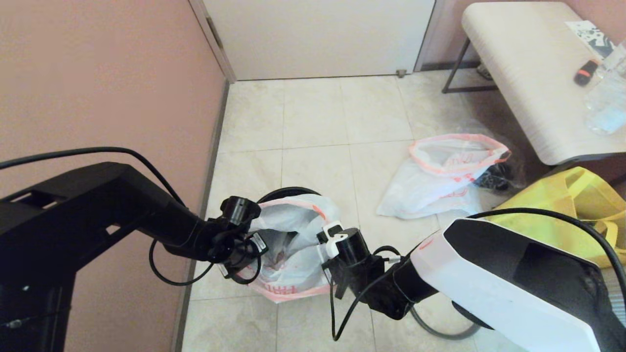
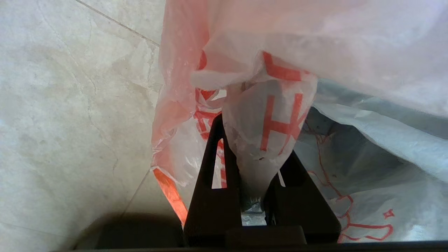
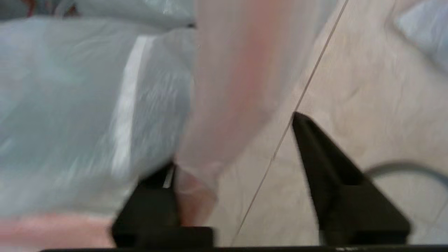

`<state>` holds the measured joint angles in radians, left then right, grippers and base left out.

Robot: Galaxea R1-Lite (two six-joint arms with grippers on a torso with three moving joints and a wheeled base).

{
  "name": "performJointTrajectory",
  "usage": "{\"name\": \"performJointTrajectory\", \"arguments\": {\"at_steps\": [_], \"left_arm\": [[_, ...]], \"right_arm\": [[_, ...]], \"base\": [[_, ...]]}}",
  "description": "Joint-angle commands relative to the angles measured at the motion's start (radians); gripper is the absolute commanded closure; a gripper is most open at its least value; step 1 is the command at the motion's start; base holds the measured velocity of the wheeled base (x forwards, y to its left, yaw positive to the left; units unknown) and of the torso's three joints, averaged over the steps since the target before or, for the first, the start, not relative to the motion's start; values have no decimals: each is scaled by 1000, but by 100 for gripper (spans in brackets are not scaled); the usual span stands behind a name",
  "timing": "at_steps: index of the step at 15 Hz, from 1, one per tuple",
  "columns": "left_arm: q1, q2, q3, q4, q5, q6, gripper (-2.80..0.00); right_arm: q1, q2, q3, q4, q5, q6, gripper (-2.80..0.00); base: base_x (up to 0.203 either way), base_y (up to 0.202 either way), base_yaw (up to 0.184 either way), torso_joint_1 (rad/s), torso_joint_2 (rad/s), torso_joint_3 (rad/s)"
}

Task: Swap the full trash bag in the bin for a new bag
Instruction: Put the new garbage bag on the trash can

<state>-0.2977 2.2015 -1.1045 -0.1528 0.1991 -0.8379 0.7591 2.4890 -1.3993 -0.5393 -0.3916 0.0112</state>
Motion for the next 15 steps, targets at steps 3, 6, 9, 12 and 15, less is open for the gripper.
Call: {"name": "performJointTrajectory", "arguments": {"at_steps": [3, 6, 9, 12, 15], "left_arm": [[0, 3, 0, -4, 3, -4, 0], [0, 9, -2, -5, 4, -4, 0], [0, 11, -2, -7, 5, -4, 0], [0, 15, -3, -7, 6, -4, 0], [0, 17, -5, -7, 8, -4, 0]], "right_arm": [[14, -137, 169, 3, 0, 40, -280], [41, -214, 263, -8, 85, 116, -280], [39, -233, 285, -9, 125, 159, -280], [36, -276, 334, -8, 220, 208, -280], [26, -298, 401, -6, 371, 213, -280]], "base": [[0, 0, 0, 0, 0, 0], [0, 0, 0, 0, 0, 0], [0, 0, 0, 0, 0, 0], [0, 0, 0, 0, 0, 0], [0, 0, 0, 0, 0, 0]]}}
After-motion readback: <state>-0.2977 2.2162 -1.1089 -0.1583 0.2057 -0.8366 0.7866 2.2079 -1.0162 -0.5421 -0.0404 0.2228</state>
